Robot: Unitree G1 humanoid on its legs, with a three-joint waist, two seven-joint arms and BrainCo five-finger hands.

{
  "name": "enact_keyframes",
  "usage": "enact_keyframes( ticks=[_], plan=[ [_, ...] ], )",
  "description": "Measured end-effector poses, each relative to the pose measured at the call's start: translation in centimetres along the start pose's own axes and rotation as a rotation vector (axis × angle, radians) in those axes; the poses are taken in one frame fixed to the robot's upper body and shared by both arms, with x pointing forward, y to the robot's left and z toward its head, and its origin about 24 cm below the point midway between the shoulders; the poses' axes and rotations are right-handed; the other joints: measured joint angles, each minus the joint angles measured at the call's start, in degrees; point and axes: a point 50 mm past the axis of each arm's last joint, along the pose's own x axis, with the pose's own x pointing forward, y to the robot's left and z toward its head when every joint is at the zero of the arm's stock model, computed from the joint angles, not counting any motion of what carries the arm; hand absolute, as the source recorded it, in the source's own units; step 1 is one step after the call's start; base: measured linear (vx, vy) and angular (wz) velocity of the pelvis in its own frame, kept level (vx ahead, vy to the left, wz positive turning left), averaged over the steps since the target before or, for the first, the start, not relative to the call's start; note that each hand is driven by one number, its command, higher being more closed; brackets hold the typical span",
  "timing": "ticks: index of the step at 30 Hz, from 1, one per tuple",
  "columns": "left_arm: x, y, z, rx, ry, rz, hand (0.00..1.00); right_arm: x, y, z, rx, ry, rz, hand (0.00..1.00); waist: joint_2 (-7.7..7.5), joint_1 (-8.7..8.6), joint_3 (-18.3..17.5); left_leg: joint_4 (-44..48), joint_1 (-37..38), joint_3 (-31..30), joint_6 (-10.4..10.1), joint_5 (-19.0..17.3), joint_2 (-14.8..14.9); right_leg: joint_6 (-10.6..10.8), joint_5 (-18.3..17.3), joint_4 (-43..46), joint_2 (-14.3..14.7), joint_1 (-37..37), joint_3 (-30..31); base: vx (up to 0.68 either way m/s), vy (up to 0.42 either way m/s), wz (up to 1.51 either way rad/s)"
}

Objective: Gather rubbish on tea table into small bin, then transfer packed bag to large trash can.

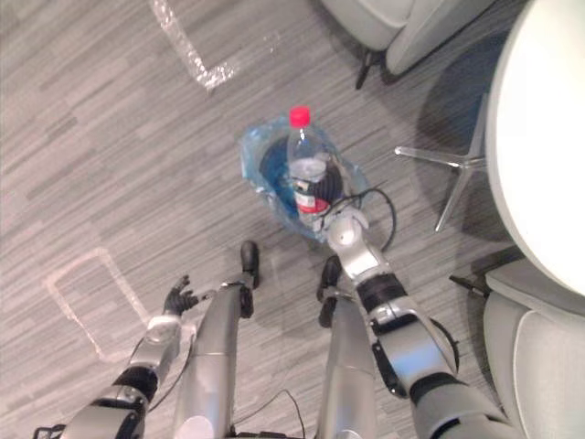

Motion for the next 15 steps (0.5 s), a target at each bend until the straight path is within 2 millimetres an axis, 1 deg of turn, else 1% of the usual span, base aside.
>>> enact_keyframes(
  ticks=[1,2,6,10,15],
  plan=[
    [0.0,-0.2,0.3,-0.005,-0.01,-0.003,0.0,0.2,-0.1,0.2,0.004,0.0,-0.006,1.0,0.0,0.03,0.0,-0.06,-0.38,-0.06,-0.01,0.1,-0.07,-0.01,-0.01,0.02,-0.02,-0.39,-0.01,0.04,0.016,0.05],
    [0.1,-0.3,0.4,-0.005,-0.018,-0.006,0.0,0.4,-0.3,0.4,0.011,-0.003,-0.015,0.0,0.0,0.12,0.0,-0.12,-1.02,-0.09,-0.06,0.18,-0.18,-0.01,-0.14,0.33,-0.16,-1.13,-0.02,0.04,0.007,0.1],
    [0.1,-0.3,0.4,-0.033,-0.013,0.009,0.0,0.7,-0.6,0.5,0.019,0.006,-0.04,0.0,-0.01,0.16,0.01,-0.42,-1.45,-0.55,-0.14,0.23,-0.68,-0.16,-1.12,1.2,-0.76,-1.58,-0.54,0.04,-0.005,0.12],
    [0.1,-0.3,0.8,-0.045,-0.03,0.014,0.0,1.4,-2.0,1.1,0.047,0.002,-0.117,0.0,-0.01,0.19,0.0,-0.63,-2.65,-1.5,-0.42,0.53,-0.81,-0.3,-1.26,1.19,-0.77,-2.22,-1.37,0.04,-0.001,0.08],
    [0.1,-0.3,0.8,-0.045,-0.035,0.014,0.0,1.4,-2.1,1.1,0.047,0.002,-0.137,0.0,0.0,0.21,-0.03,-0.68,-2.53,-1.44,-0.46,0.75,-0.81,-0.25,-1.45,1.5,-0.78,-2.22,-1.33,0.01,0.002,0.02]
  ],
)
